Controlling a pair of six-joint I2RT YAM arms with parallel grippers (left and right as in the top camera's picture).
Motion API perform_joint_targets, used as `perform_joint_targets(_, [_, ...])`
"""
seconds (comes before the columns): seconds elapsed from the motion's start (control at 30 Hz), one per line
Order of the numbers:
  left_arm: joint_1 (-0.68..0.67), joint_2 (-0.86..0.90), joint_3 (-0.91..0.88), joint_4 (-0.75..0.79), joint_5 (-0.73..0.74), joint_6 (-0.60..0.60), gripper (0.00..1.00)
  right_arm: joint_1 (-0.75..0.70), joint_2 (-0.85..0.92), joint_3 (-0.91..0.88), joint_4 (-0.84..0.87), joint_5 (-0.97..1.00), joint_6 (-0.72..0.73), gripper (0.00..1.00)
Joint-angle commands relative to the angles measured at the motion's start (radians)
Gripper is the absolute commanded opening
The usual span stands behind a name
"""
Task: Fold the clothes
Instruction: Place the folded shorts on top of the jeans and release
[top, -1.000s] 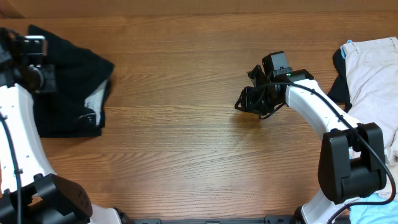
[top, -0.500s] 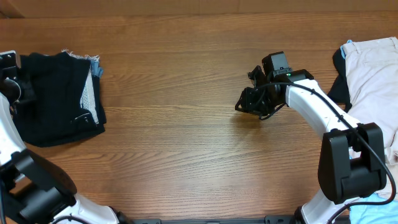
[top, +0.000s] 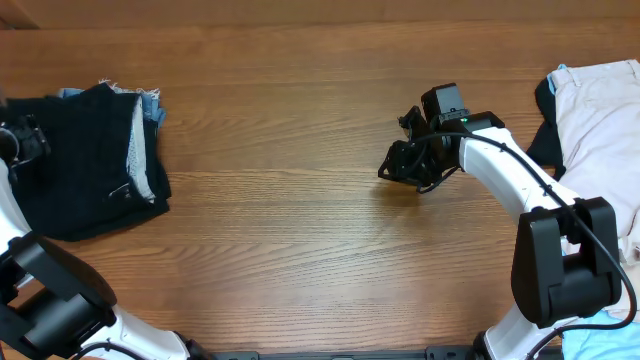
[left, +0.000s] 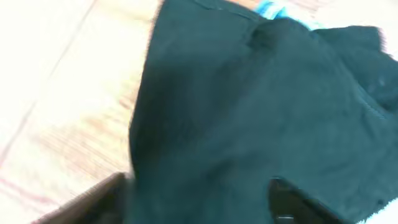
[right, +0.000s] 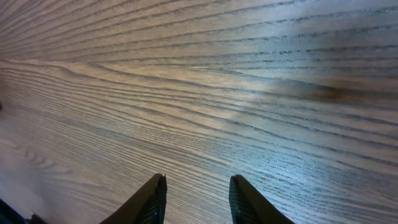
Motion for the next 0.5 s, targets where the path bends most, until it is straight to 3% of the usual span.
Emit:
perform_joint_targets(0.0, [0.034,0.016,0.069,-0.054,-0.033,-0.105,1.00,0.000,0.004,0.010,-0.006,-0.026,0.000,0.37])
perform_joint_targets(0.13, [0.047,0.015,0.197,-0.211,0.037,-0.107,1.00,0.000,0.004,0.010,-0.009,-0.032,0.000,0.37])
perform_joint_targets(0.2, [0.043,0.015,0.240,-0.275,0.142,-0.106,0.92,0.000,0.004,0.010,-0.005,-0.031,-0.001,0.38])
perform_joint_targets(0.23, [0.039,0.015,0.247,-0.299,0.193,-0.102,0.75,0.000,0.004,0.010,-0.004,-0.031,-0.001,0.38])
perform_joint_targets(0.3, [0.010,0.018,0.210,-0.337,0.240,-0.092,0.07,0.000,0.004,0.010,0.006,-0.031,-0.001,0.38])
perform_joint_targets(0.47, [-0.061,0.049,0.031,-0.288,0.215,-0.112,0.04,0.000,0.003,0.010,0.009,-0.032,-0.001,0.38])
